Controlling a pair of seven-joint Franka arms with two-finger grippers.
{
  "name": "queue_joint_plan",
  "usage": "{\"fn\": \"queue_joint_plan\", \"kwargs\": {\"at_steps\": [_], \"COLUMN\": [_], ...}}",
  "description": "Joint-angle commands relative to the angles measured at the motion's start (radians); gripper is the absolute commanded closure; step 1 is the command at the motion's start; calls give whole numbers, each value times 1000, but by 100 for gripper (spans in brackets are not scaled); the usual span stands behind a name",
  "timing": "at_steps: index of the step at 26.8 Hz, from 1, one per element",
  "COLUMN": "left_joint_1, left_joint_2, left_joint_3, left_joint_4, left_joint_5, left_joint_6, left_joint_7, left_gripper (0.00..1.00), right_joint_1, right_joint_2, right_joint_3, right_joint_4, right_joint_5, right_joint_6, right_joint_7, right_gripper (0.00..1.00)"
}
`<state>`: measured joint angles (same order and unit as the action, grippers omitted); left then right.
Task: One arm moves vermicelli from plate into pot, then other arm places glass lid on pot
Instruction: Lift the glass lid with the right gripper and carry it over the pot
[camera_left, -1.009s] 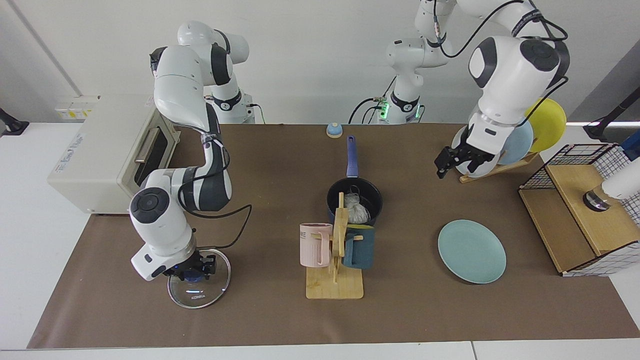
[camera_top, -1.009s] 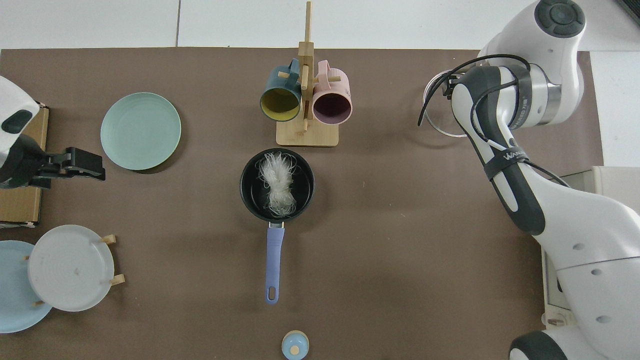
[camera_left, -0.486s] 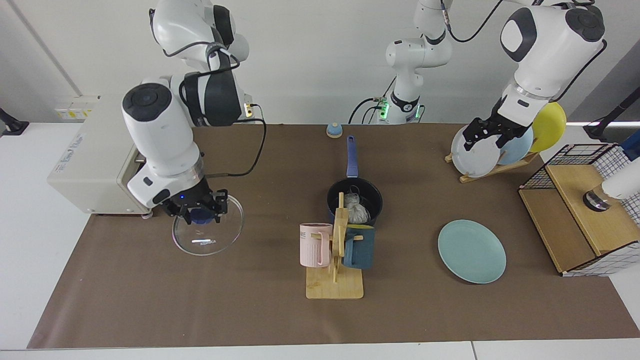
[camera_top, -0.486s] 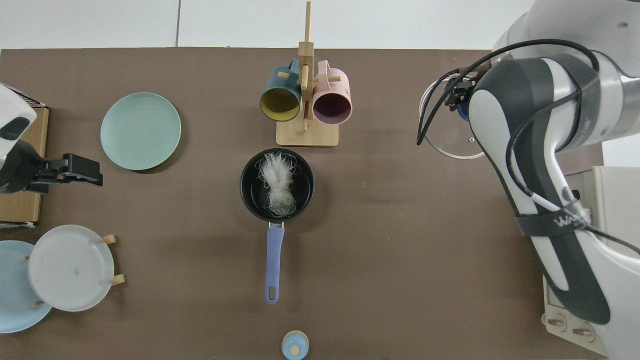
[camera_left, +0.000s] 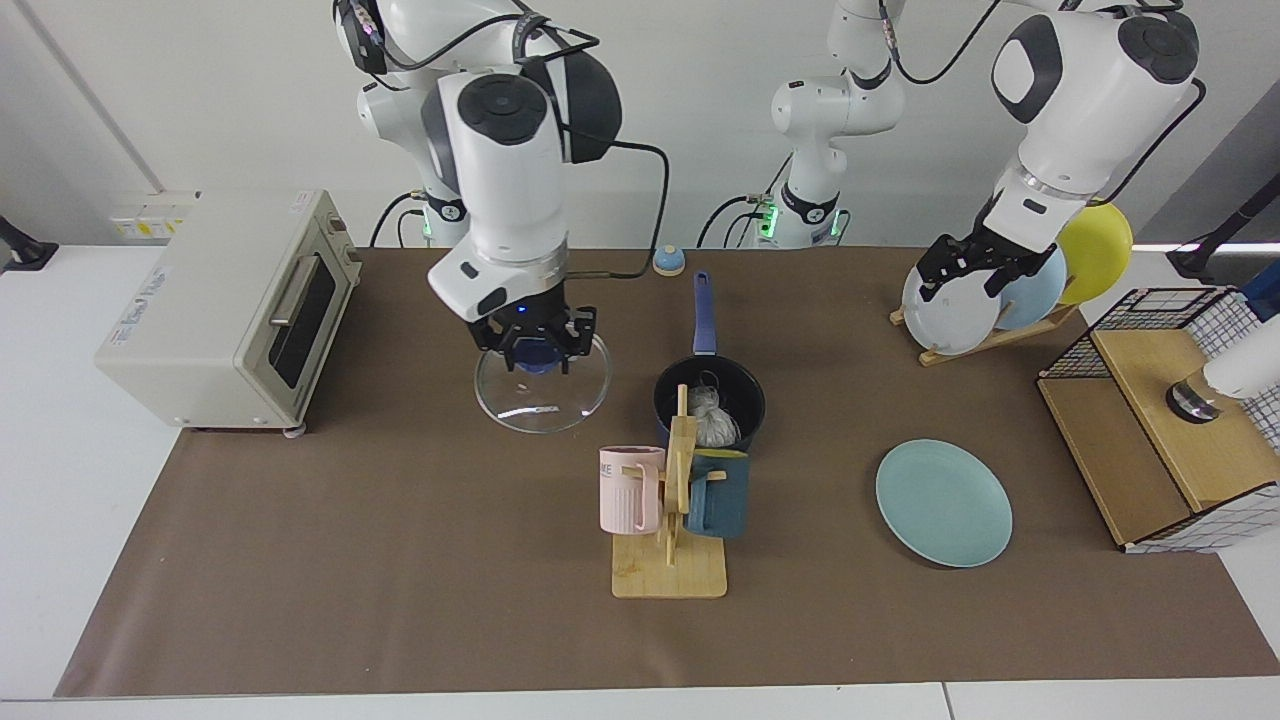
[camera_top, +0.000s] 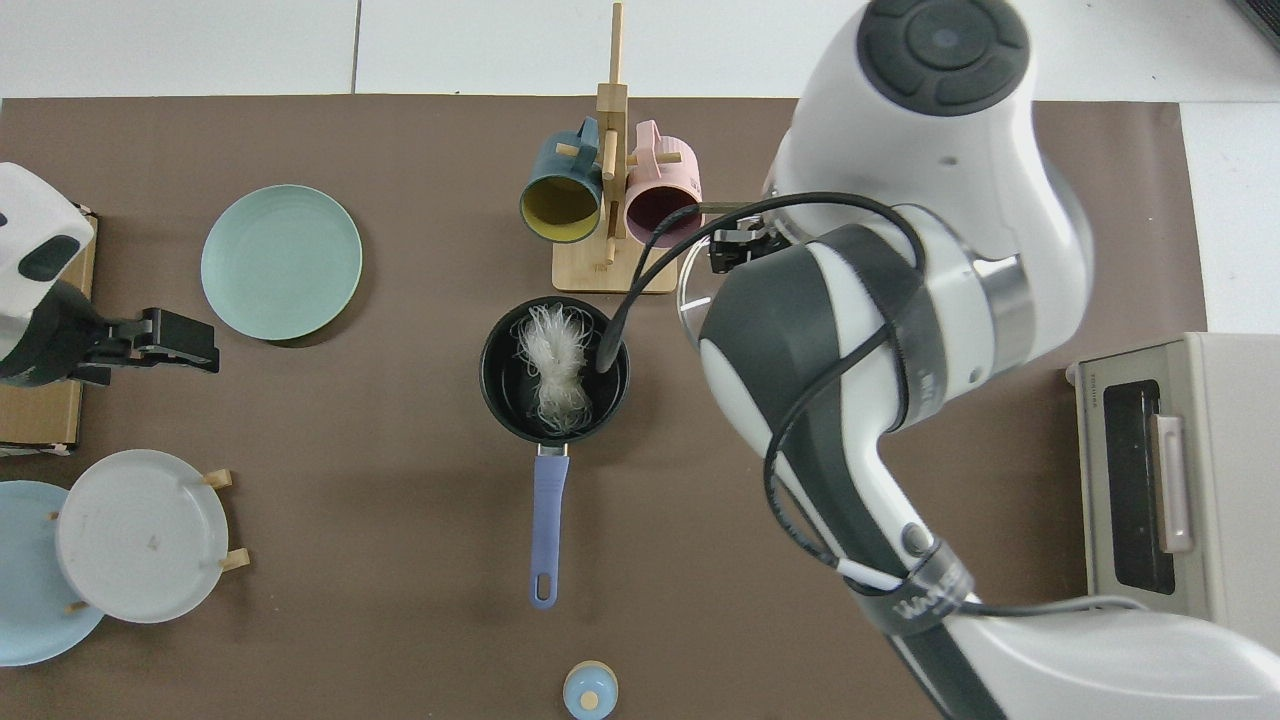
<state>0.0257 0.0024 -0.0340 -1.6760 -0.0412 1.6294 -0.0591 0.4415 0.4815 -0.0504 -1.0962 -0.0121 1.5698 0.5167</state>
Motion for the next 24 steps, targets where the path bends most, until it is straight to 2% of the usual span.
{"fn": "queue_joint_plan", "kwargs": {"at_steps": [1,8,13,24], "left_joint_1": [-6,-6,-6,-6], "left_joint_2": [-19,-19,-21,-19], "left_joint_3": [8,8,8,8], "left_joint_4": [-14,-13,-13,-13], "left_joint_5": [0,0,0,0], "left_joint_6": [4,4,4,4], "left_joint_7": [8,8,10,10], "left_gripper": [0,0,0,0], "right_joint_1": [66,183,198,238], "right_joint_2": [55,175,221,321], "right_joint_3": [-8,-13,-9,-6], "right_joint_4": [28,128,151,222], "right_joint_5": [-2,-5,-3,-3], "right_joint_6": [21,27,90,148], "right_joint_7": [141,267,275,281], "right_gripper": [100,100,100,100]}}
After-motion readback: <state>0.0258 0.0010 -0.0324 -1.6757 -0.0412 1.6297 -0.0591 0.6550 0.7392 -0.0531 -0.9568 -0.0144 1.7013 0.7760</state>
